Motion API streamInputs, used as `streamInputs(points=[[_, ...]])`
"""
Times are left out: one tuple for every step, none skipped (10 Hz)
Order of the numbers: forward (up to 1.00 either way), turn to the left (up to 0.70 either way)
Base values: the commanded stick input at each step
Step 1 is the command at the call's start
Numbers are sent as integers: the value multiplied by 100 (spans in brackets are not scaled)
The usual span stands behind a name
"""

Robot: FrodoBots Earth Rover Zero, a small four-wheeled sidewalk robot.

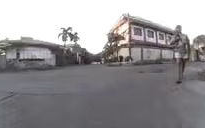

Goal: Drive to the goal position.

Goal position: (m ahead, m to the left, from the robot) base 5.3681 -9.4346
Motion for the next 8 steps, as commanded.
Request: streamInputs(points=[[100, 4], [100, -32], [100, -36], [100, -36], [100, -36], [100, -36], [100, -36], [100, -36]])
